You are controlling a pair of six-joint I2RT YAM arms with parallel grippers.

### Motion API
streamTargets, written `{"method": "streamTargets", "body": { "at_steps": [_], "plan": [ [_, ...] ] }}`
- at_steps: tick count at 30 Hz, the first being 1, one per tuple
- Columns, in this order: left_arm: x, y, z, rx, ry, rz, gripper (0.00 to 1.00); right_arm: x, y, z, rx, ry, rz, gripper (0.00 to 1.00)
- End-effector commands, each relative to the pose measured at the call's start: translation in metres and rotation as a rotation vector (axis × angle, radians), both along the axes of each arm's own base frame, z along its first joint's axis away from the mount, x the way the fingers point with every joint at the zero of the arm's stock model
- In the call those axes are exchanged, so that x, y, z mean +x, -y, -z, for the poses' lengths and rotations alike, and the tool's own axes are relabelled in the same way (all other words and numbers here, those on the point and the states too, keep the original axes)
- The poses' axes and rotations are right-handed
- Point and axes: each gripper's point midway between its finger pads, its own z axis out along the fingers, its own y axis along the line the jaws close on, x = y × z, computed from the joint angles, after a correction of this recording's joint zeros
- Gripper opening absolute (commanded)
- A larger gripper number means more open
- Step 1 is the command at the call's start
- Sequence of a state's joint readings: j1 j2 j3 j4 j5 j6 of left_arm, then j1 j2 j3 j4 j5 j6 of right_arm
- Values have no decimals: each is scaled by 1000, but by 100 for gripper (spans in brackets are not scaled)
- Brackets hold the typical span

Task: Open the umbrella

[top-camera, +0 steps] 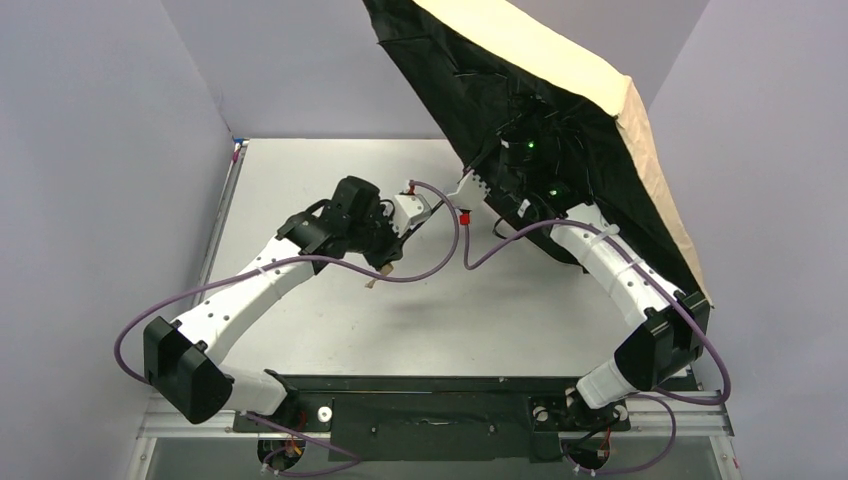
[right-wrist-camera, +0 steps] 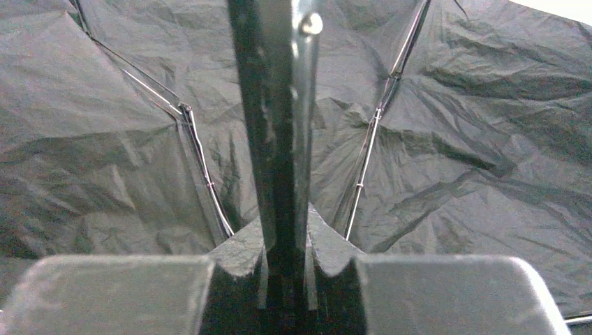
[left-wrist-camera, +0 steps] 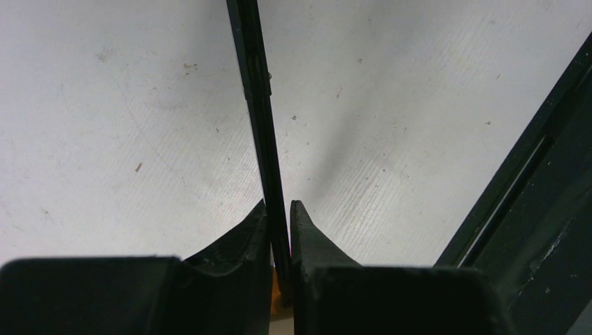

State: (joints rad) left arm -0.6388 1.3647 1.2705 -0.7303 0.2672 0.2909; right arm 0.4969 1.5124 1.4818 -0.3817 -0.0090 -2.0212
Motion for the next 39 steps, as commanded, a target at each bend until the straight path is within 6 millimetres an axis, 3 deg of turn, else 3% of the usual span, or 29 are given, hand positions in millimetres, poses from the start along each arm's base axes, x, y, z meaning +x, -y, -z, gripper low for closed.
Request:
{"method": "streamTargets", "body": {
  "at_steps": [1,10,17,29,33,39],
  "plan": [
    [-80,-57,50,248,-274,67,0,14,112,-135,100,415,329,6],
    [-86,-67,64,288,-284,69,0,16,132,-153,105,482,342,16],
    [-93,-75,74,318,-299,80,0,18,153,-155,82,497,385,13],
    [-100,-78,73,316,-311,84,0,32,198,-167,34,543,491,11],
    [-101,-82,78,339,-314,87,0,35,203,-173,38,563,503,12],
    [-105,-101,99,452,-350,78,0,38,209,-191,61,608,512,12]
  ]
}}
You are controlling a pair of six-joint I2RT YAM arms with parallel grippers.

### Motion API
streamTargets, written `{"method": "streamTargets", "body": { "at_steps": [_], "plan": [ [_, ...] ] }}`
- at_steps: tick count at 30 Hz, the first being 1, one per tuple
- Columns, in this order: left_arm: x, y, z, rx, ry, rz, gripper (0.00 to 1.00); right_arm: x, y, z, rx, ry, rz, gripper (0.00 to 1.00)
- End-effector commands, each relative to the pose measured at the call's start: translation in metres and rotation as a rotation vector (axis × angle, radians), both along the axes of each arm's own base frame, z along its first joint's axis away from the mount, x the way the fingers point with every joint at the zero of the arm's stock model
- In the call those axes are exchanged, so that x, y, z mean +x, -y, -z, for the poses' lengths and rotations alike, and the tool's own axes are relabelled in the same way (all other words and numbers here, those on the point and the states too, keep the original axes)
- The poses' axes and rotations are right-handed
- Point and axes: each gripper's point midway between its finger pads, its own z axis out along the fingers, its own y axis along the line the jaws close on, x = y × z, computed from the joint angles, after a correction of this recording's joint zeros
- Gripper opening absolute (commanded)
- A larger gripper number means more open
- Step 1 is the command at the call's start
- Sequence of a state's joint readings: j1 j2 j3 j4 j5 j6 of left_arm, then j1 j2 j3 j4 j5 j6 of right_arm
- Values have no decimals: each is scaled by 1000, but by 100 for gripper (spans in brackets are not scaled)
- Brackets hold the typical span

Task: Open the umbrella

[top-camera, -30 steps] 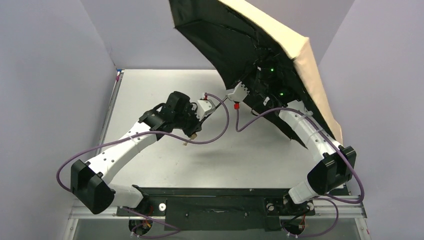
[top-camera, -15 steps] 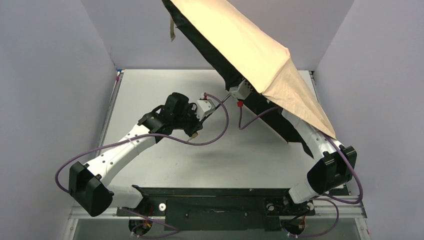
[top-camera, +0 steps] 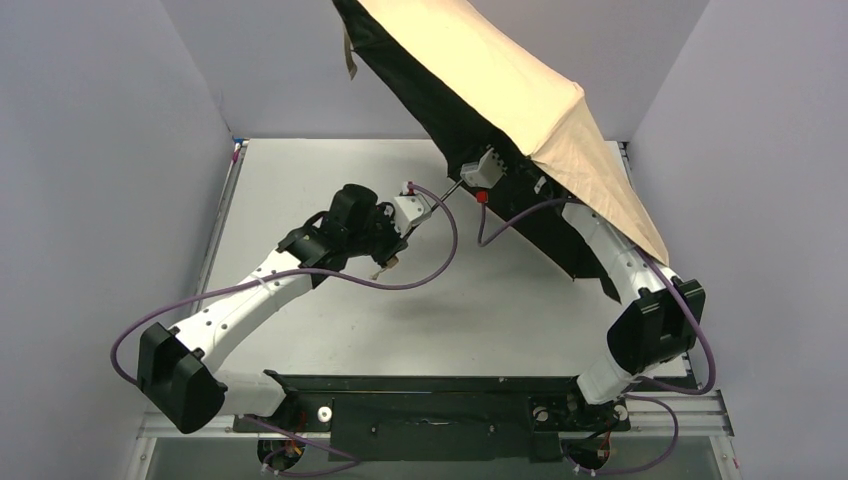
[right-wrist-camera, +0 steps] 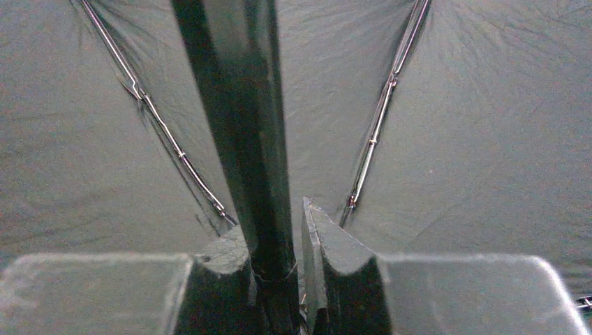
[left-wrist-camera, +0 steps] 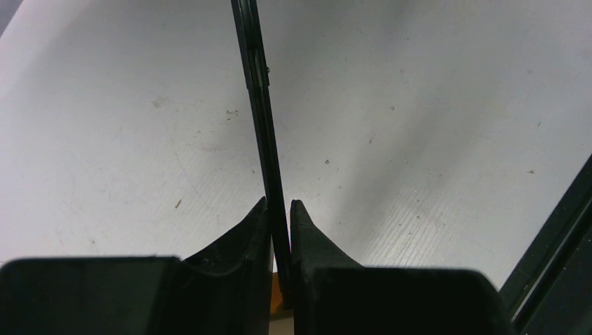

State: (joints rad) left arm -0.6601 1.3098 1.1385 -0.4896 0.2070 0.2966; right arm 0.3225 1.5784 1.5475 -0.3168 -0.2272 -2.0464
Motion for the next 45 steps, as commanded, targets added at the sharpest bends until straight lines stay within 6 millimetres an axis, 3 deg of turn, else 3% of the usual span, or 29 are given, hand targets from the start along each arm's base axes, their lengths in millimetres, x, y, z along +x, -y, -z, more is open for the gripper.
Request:
{"method": "streamTargets", "body": {
  "at_steps": [1,7,12,19,28,36,39,45],
  "plan": [
    [-122,-116,106,551,-515,66,0,-4,174,-179,12,559,569,12],
    [-116,-126,126,677,-566,23,0,-15,153,-191,64,582,515,12],
    [-123,-144,147,831,-652,1,0,-19,151,-200,68,604,515,12],
    [-134,-167,163,970,-723,-11,5,-19,162,-208,46,631,549,12],
    [-150,-180,176,1030,-799,4,4,-14,197,-219,-16,662,623,12],
    [-150,-182,180,1049,-811,16,0,-9,209,-254,6,738,637,13],
    [-149,-182,179,1051,-815,21,0,-11,207,-270,16,765,620,13],
    [-148,-183,173,1058,-815,28,0,-17,173,-289,67,812,521,15]
  ]
}}
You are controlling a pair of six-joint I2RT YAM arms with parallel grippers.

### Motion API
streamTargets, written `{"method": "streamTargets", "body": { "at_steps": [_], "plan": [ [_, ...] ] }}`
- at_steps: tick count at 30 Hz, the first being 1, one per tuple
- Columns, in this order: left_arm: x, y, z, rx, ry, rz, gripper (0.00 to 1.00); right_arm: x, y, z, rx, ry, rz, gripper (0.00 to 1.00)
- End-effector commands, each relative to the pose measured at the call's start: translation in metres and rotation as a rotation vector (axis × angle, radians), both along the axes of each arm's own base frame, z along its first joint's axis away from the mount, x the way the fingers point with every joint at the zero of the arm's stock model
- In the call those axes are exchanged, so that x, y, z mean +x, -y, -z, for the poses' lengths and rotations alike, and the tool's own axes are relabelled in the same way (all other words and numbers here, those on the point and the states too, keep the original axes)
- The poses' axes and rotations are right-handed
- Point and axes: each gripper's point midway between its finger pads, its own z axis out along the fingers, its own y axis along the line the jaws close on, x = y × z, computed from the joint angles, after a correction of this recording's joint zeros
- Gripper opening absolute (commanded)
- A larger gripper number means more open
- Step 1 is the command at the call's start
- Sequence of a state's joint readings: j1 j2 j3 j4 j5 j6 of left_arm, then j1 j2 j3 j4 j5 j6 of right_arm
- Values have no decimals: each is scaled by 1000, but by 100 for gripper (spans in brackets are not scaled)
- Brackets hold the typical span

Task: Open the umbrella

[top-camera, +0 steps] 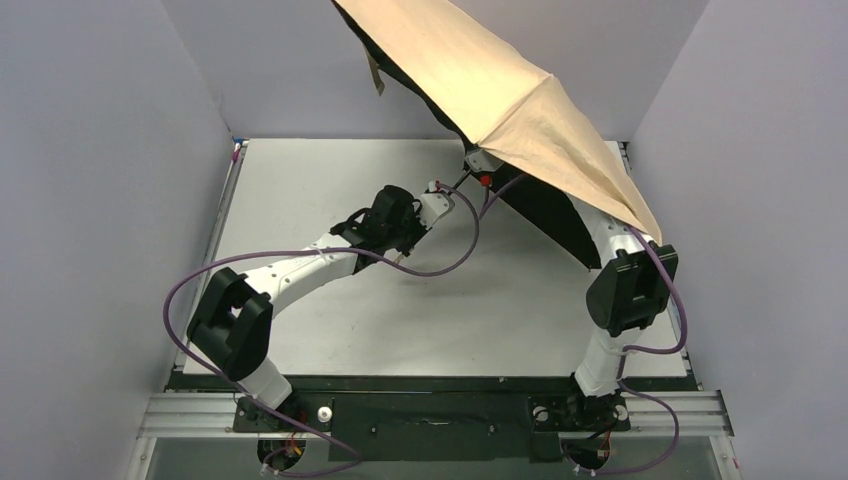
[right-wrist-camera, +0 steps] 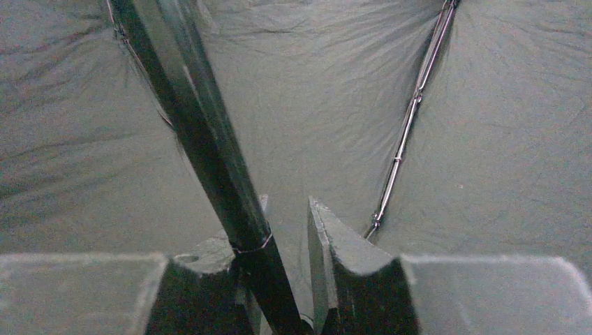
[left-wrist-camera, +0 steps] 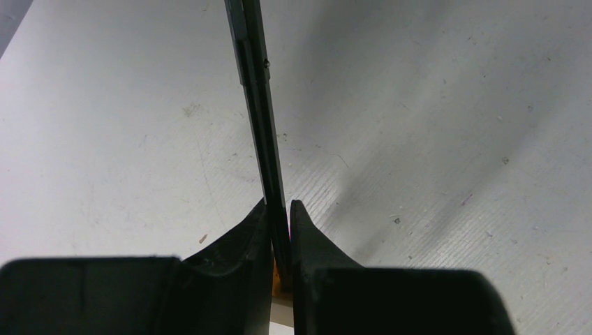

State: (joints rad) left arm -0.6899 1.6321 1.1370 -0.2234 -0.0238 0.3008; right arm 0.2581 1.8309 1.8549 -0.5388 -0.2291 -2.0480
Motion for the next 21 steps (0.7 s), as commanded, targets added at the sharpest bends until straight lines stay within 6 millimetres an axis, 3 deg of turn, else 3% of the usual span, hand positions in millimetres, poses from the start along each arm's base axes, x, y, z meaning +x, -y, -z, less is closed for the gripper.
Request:
{"method": "streamTargets", "body": {
  "at_steps": [1,7,11,17,21],
  "plan": [
    [-218,-203,90,861,-925,62,0,-77,151,-332,50,996,443,16],
    [-216,-205,86,876,-926,58,0,-80,137,-347,64,1026,411,23],
    [-214,-209,87,892,-919,53,0,-76,153,-343,23,1018,432,24],
    [-213,-213,87,904,-930,58,0,-78,165,-354,11,1046,450,25],
    [-212,-211,86,895,-930,57,0,-81,158,-349,5,1027,409,13]
  ]
}}
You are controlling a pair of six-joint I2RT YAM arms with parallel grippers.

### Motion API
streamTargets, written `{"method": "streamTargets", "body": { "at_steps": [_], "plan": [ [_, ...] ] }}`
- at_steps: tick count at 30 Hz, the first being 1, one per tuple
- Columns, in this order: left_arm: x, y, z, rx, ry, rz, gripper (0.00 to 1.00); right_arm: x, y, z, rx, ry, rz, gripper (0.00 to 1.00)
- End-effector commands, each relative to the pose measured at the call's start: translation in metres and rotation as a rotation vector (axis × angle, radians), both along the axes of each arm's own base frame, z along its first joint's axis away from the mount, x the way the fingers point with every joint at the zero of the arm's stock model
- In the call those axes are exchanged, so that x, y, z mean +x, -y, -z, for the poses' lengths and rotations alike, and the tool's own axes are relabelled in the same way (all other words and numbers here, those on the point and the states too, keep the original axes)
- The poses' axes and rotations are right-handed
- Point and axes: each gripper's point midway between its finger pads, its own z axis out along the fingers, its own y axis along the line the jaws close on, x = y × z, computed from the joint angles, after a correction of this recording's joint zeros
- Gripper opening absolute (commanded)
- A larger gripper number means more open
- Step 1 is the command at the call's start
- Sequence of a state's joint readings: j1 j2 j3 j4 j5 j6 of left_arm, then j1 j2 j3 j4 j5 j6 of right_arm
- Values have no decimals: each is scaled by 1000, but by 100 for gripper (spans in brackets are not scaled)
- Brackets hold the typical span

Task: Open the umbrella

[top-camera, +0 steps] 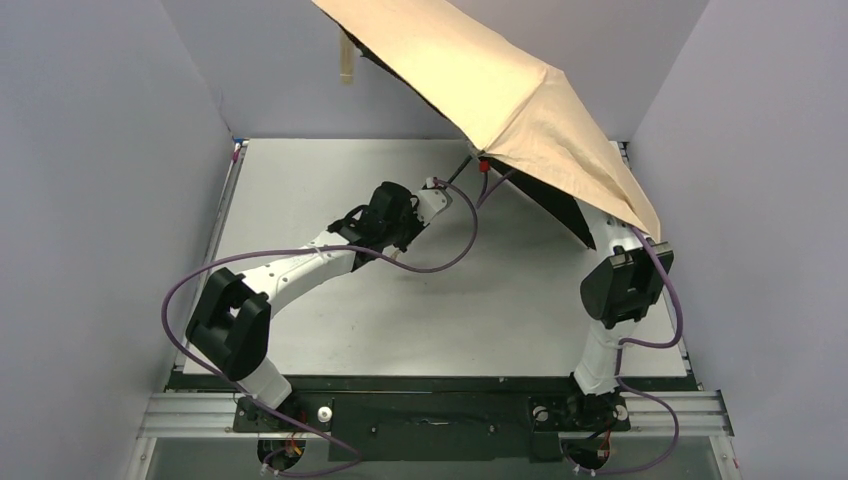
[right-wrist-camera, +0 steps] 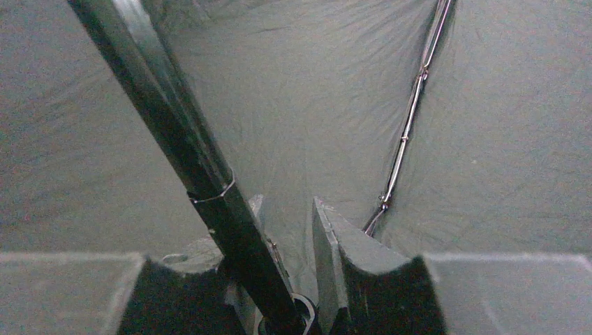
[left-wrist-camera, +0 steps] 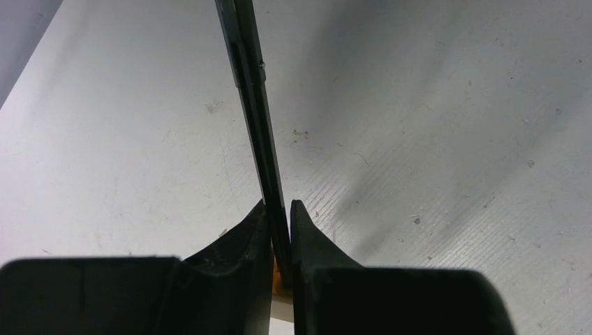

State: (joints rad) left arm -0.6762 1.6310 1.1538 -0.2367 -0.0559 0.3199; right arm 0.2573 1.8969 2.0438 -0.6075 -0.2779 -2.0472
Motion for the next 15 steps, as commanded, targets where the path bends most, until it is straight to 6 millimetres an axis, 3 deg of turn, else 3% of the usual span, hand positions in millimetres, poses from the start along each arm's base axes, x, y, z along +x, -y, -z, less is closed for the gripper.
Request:
{"method": "streamTargets", "body": {
  "at_steps": [1,2,3,4,5,6,7,8,9,10,12,15],
  "plan": [
    [-218,-200,91,854,-959,54,0,-86,167,-301,-1,953,455,12],
    [-216,-197,90,840,-956,48,0,-93,165,-303,4,957,449,12],
    [-209,-190,87,817,-932,45,0,-84,162,-287,0,917,437,11],
    [-201,-180,82,775,-908,41,0,-94,158,-288,6,918,423,11],
    [-196,-173,78,740,-886,40,1,-86,152,-269,-5,875,395,11],
    [-185,-159,71,678,-854,36,1,-95,147,-268,-2,876,377,14],
    [-179,-151,65,639,-827,34,0,-86,139,-245,-14,831,344,17],
    [-171,-137,57,574,-804,42,0,-96,132,-245,-10,834,321,21],
    [-167,-128,50,528,-779,48,0,-89,124,-223,-19,787,293,23],
    [-159,-114,43,461,-750,54,0,-95,114,-221,-13,782,268,27],
    [-149,-96,29,370,-703,65,0,-91,96,-191,-14,716,223,36],
    [-140,-73,11,257,-659,81,0,-95,67,-164,-10,672,158,48]
  ]
}}
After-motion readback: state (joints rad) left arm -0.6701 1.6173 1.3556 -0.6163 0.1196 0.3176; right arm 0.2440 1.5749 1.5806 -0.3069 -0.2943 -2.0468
